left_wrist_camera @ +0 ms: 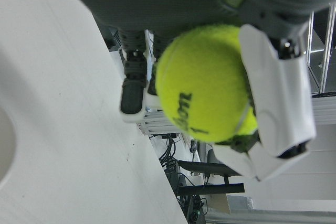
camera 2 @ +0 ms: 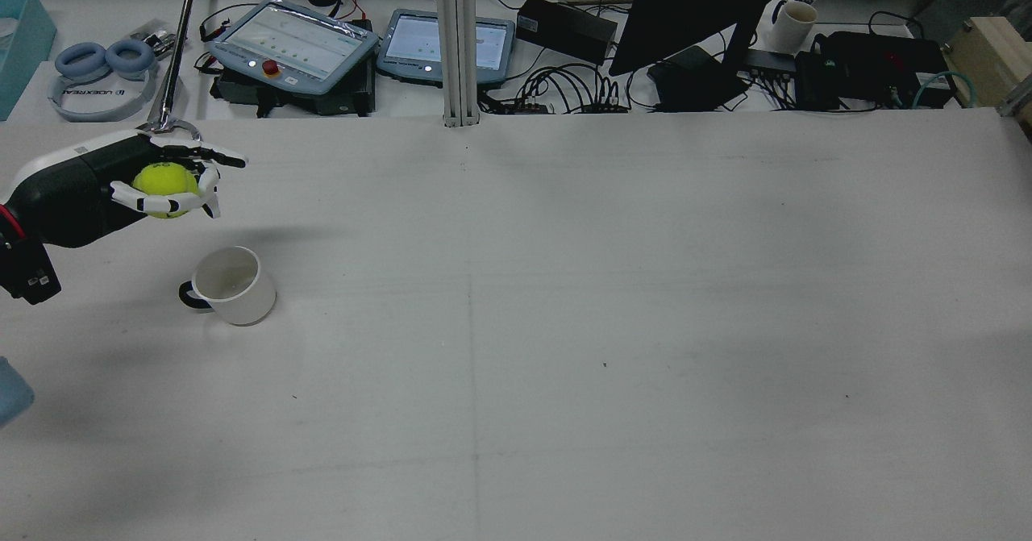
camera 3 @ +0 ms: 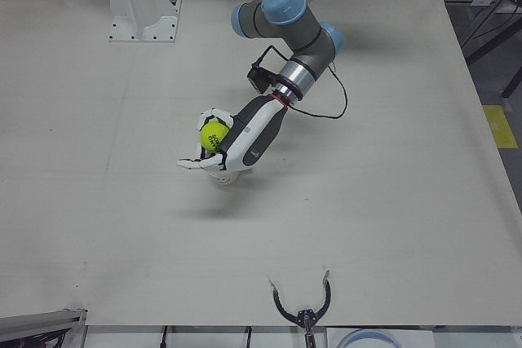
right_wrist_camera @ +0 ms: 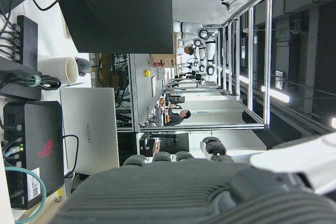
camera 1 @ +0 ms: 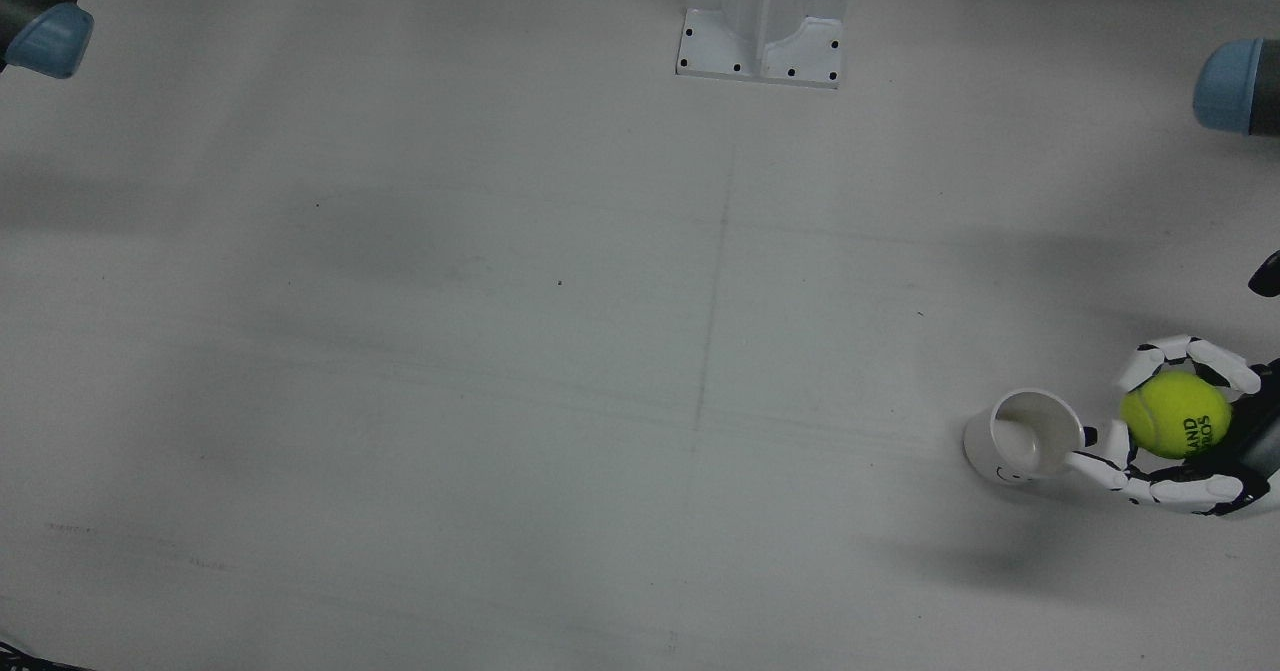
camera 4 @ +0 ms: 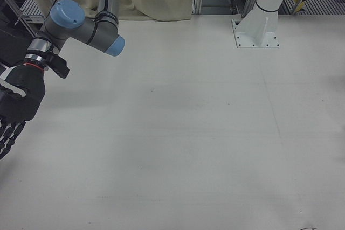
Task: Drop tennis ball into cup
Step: 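Open the left hand fingers to release the ball into the mug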
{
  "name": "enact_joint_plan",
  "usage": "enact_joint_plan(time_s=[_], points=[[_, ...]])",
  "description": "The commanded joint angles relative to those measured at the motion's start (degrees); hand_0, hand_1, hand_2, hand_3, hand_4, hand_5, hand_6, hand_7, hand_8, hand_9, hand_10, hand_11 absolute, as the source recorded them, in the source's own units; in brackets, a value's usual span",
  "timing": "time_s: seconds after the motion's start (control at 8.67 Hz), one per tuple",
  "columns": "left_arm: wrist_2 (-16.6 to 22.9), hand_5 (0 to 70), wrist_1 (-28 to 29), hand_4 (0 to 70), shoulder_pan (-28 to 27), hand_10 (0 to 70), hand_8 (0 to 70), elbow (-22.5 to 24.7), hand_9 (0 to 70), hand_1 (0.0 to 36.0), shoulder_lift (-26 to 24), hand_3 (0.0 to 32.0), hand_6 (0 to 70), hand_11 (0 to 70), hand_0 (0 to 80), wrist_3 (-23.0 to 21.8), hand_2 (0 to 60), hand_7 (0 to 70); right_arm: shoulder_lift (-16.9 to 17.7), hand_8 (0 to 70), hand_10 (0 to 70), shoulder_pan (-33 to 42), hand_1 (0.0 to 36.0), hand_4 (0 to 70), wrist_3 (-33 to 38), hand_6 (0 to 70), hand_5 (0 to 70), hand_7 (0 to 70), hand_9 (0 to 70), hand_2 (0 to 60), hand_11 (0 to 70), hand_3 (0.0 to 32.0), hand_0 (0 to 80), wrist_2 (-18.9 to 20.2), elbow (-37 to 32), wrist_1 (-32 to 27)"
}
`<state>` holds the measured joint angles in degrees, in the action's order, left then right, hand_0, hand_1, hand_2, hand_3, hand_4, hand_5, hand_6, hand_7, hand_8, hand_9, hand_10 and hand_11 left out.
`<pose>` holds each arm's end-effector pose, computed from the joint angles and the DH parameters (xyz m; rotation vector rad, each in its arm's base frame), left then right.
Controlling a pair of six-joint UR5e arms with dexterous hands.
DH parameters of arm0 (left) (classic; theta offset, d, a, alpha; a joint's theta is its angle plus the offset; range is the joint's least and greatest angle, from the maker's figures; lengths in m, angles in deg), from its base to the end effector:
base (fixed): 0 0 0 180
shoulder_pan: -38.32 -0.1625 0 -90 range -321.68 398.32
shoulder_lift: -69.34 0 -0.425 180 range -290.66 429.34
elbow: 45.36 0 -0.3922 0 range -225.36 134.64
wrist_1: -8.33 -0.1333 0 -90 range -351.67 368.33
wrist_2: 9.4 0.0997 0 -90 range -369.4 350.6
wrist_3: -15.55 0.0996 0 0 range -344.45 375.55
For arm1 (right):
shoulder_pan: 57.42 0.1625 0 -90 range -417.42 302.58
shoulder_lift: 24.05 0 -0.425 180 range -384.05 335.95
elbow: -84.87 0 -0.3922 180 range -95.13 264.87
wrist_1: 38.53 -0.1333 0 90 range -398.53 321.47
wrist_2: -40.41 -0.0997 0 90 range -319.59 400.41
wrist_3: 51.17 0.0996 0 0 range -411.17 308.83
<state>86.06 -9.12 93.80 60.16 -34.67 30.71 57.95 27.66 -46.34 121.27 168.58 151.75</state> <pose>0.2164 -0.5332 0.4583 -0.4256 2.0216 -1.4735 0.1028 -0.5444 0.6849 -0.0150 1.9870 -2.2991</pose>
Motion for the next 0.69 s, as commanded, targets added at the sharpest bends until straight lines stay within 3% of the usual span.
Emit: enact_joint_plan(time_s=[0.0,0.12,0.23,0.58], points=[[-0.01,2.2,0.92,8.8,-0.11,0.0,0.0,0.3,2.3,24.4,0.66,0.0,1.3,0.0,49.1,0.04,27.7,18.8,0.0,0.0,0.0,0.0,0.0,0.0,0.0,0.0,0.0,0.0,0.0,0.0,0.0,0.0,0.0,0.0,-0.04,0.0],[-0.01,2.2,0.92,0.3,-0.11,0.0,0.0,0.39,1.1,24.1,0.66,0.0,0.9,0.0,48.4,0.13,26.4,12.5,0.0,0.0,0.0,0.0,0.0,0.0,0.0,0.0,0.0,0.0,0.0,0.0,0.0,0.0,0.0,0.0,0.05,0.0],[-0.01,1.4,1.01,0.0,-0.11,0.0,0.0,0.39,0.5,25.3,0.75,0.0,0.0,0.0,48.6,0.13,26.9,9.6,0.0,0.0,0.0,0.0,0.0,0.0,0.0,0.0,0.0,0.0,0.0,0.0,0.0,0.0,0.0,0.0,0.05,0.0],[-0.01,0.3,1.62,0.0,-0.11,0.0,0.0,0.48,0.0,21.5,0.75,0.0,0.0,0.0,46.9,0.13,20.8,6.6,0.0,0.0,0.0,0.0,0.0,0.0,0.0,0.0,0.0,0.0,0.0,0.0,0.0,0.0,0.0,0.0,0.05,0.0]])
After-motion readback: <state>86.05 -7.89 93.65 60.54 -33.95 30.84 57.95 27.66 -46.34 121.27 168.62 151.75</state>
